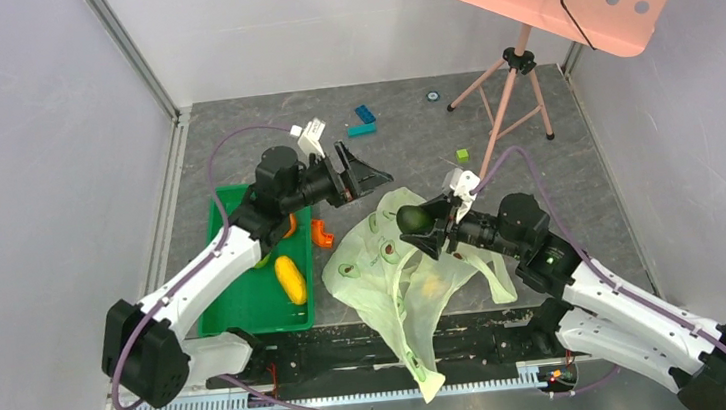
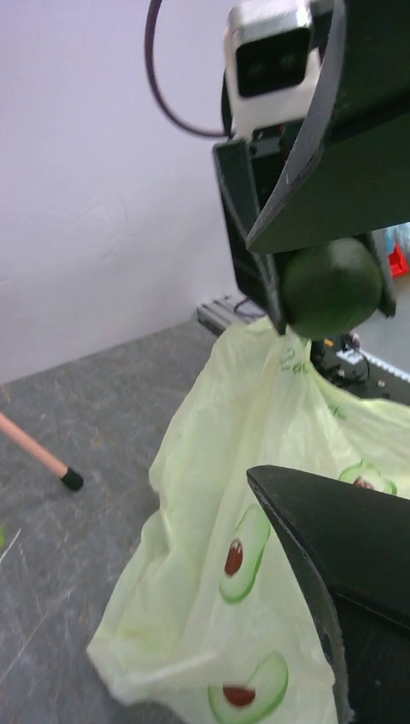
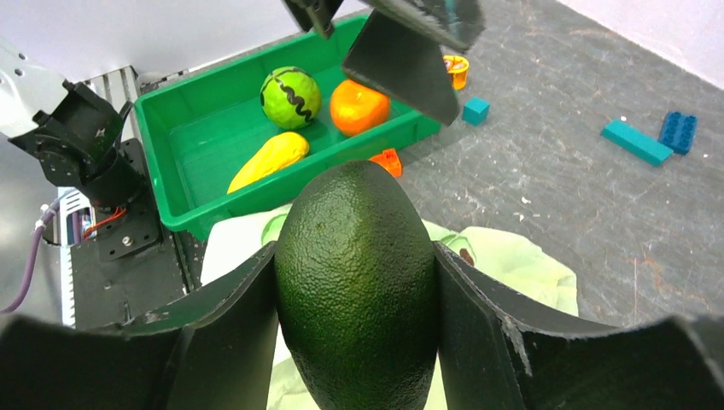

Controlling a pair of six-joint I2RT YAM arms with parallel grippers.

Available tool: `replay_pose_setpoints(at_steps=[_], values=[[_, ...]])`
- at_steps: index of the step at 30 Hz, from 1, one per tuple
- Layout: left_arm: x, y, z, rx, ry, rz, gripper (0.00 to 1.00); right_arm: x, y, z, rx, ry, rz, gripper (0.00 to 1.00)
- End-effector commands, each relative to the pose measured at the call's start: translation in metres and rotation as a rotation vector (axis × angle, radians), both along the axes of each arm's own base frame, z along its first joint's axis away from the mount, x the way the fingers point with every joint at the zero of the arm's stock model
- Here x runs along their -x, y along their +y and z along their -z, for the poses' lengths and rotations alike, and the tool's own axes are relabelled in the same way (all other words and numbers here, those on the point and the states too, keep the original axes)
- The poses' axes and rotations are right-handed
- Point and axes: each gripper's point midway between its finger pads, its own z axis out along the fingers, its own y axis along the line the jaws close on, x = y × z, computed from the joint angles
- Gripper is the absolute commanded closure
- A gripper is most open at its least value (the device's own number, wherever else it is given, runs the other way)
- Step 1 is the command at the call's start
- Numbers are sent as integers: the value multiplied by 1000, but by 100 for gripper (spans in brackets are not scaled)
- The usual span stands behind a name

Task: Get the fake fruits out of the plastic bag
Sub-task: Take out the fake fruit from the plastic bag.

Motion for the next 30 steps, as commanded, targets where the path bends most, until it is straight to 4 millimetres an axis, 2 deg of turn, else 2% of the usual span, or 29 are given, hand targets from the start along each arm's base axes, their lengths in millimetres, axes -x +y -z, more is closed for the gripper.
replay_pose_setpoints(at_steps=[1,6,11,16,20,25,30], values=[[32,-7,-42,180,17,56,0,-9,8,-28,-81,-99,2,62],[54,-11,-42,215,38,65,0,-11,16,-33,-101,-92,-23,62],[61,-17,-34,206,59,70,0,-7,24,-37,-122,-91,-65,63],[69,-33,-32,189,73,105,1,-8,27,-34,-125,-90,-71,63],[69,-33,-29,183,77,96,13,-8,25,-35,-144,-102,-57,63],[69,-32,-23,173,86,82,15,-5,26,-37,-157,-112,-76,62],[71,-35,-23,173,86,93,23,-6,28,-35,-151,-110,-78,61]])
